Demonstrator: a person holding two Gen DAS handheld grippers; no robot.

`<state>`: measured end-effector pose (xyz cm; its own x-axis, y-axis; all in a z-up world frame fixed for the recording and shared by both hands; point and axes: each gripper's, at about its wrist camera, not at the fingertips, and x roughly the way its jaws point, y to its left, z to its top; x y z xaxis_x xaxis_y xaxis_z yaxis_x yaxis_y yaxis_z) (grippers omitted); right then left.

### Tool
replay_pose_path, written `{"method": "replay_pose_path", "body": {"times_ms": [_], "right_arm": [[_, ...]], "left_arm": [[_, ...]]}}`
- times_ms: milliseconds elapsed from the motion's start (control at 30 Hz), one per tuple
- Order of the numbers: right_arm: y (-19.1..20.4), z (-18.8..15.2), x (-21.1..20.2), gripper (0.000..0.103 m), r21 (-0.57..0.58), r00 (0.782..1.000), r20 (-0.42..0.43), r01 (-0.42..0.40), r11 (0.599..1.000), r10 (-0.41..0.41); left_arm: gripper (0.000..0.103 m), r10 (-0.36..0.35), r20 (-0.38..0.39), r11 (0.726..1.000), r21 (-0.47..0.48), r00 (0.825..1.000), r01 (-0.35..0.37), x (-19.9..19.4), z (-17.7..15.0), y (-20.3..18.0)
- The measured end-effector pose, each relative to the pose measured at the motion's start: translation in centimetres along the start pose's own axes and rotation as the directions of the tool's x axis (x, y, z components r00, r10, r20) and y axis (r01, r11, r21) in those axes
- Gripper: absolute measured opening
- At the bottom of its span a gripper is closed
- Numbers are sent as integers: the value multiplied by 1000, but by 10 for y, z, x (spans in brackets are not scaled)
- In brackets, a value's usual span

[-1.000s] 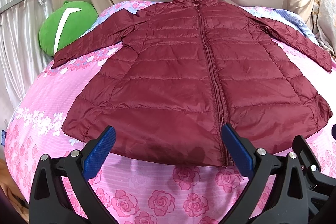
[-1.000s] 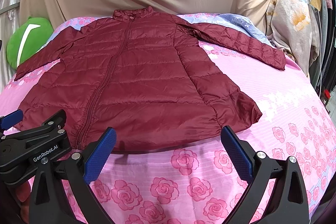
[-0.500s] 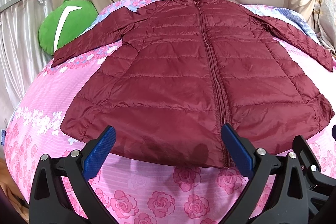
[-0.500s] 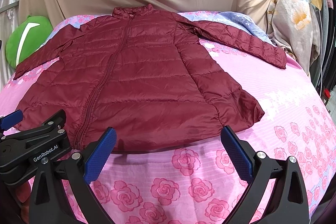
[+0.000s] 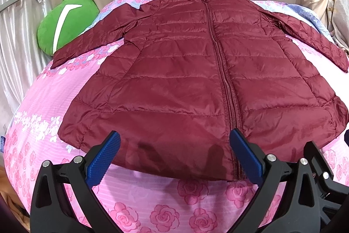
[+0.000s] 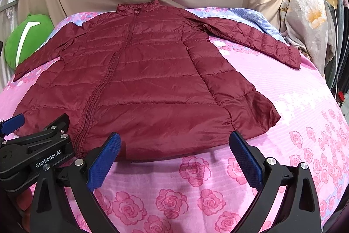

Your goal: Fold large clothes

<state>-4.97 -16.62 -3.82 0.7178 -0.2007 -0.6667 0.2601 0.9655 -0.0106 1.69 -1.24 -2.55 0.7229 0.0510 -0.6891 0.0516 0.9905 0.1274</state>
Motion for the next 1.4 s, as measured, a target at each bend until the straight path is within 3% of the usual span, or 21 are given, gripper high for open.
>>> {"method": "replay_pose_path", "body": {"times_ms": [233, 333, 467, 533, 667, 733, 833, 967, 1100, 1167, 1200, 1233, 1300, 1400], "right_arm": [[-35, 29, 13, 98, 41, 1000, 17, -4, 999, 4], [-84, 55, 32, 98, 115, 999, 29, 15, 993, -19], [-175, 89, 71, 98, 230, 991, 49, 110, 967, -124], [-233, 104, 100, 98, 318, 990, 24, 127, 939, -142], [-339, 122, 146, 90, 528, 981, -32, 181, 830, -193], [-373, 125, 160, 89, 590, 979, -33, 180, 787, -200], [-406, 132, 180, 89, 650, 983, -29, 155, 744, -179], [-422, 142, 204, 87, 664, 985, -49, 157, 731, -167], [-434, 149, 229, 65, 691, 986, -77, 158, 705, -145], [-434, 159, 234, 38, 690, 984, -71, 168, 704, -165], [-432, 168, 236, 18, 686, 984, -69, 166, 708, -164], [-429, 178, 236, 11, 686, 985, -58, 156, 711, -160], [-412, 207, 228, 9, 664, 987, 7, 116, 739, -161], [-355, 268, 209, 7, 553, 982, 134, 38, 832, -133]], "left_arm": [[98, 19, 36, 1000, 22, 999, -19, 6, 20, -4], [98, 16, 53, 999, 31, 998, -18, 14, 34, -1], [98, -27, 43, 999, 22, 999, 26, 34, 58, 15], [98, -41, 35, 999, 12, 999, 40, 44, 70, 24], [98, -14, 33, 999, -41, 999, 15, 68, 96, 48], [98, 0, 32, 997, -72, 999, 3, 77, 105, 57], [98, 10, 26, 993, -116, 1000, -7, 91, 118, 71], [98, 8, 35, 988, -153, 999, -2, 103, 128, 82], [98, 15, 63, 989, -149, 998, -5, 109, 133, 84], [98, 23, 73, 990, -141, 997, -12, 112, 136, 83], [98, 23, 75, 990, -141, 997, -12, 114, 137, 85], [98, 20, 73, 990, -141, 997, -9, 115, 139, 85], [98, 2, 62, 989, -146, 998, 7, 119, 143, 86], [98, -11, 63, 989, -147, 998, 20, 123, 151, 86]]}}
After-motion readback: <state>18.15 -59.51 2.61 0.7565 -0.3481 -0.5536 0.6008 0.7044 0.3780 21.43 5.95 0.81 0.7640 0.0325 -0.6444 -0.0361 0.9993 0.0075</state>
